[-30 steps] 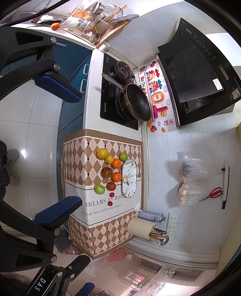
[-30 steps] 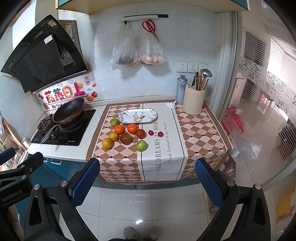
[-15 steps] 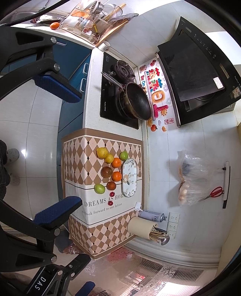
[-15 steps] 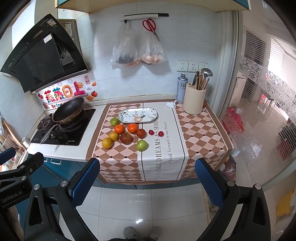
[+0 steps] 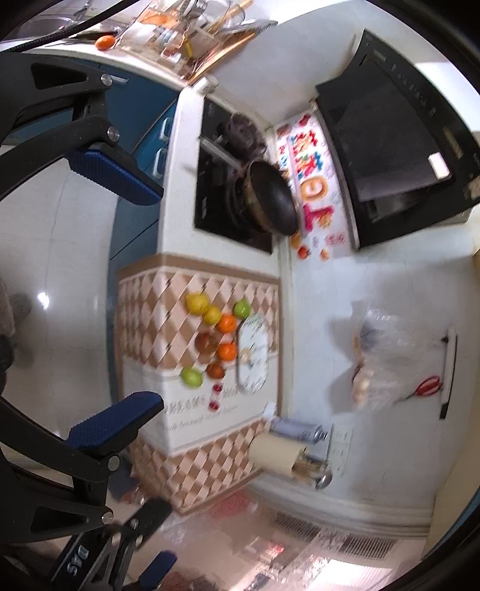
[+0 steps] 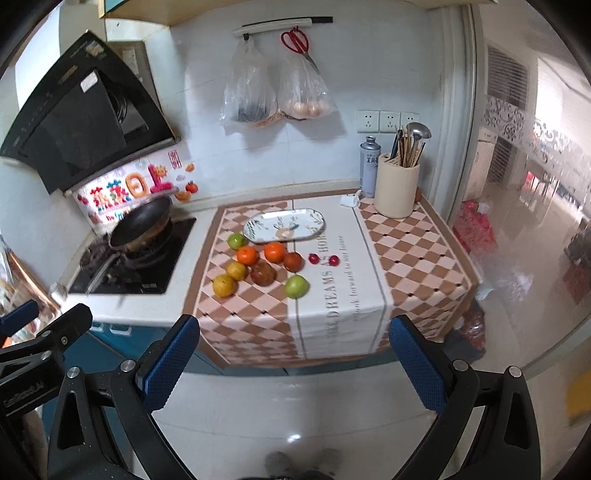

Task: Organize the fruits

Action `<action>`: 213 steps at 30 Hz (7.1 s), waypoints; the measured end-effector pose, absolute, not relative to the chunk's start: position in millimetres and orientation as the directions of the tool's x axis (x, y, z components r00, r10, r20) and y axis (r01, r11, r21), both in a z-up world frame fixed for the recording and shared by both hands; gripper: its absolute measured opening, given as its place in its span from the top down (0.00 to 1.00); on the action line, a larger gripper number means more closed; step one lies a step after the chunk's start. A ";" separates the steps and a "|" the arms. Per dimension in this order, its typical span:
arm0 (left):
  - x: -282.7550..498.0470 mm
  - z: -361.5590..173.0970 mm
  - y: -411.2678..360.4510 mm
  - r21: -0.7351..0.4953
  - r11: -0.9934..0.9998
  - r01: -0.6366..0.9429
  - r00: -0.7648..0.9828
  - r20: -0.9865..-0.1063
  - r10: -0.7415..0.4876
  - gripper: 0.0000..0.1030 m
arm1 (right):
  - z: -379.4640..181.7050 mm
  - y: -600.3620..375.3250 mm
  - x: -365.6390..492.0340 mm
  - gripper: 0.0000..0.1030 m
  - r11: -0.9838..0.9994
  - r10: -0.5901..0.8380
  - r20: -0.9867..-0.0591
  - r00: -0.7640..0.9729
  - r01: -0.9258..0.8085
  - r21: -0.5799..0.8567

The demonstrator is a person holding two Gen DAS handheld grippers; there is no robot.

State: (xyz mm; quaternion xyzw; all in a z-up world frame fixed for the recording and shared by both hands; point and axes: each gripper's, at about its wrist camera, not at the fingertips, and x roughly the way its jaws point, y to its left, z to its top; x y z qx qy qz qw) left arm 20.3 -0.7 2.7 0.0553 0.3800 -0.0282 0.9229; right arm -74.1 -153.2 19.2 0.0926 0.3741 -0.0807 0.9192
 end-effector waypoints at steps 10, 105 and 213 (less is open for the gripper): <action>94.6 -60.2 54.0 0.160 0.987 -0.003 0.747 -0.656 0.109 0.00 | -32.0 -116.6 -14.0 0.00 0.964 -0.107 -0.658 0.746 0.239 0.114; 646.8 -313.2 -123.1 -0.293 0.954 0.065 -0.027 -0.956 -0.292 0.41 | -331.4 -278.7 589.8 0.34 0.982 0.172 -0.962 0.213 0.040 0.184; 449.9 -340.9 -85.7 0.081 0.933 0.351 -0.009 -0.996 0.090 0.01 | -337.9 -257.6 417.6 0.15 0.946 0.225 -0.974 0.012 0.238 0.221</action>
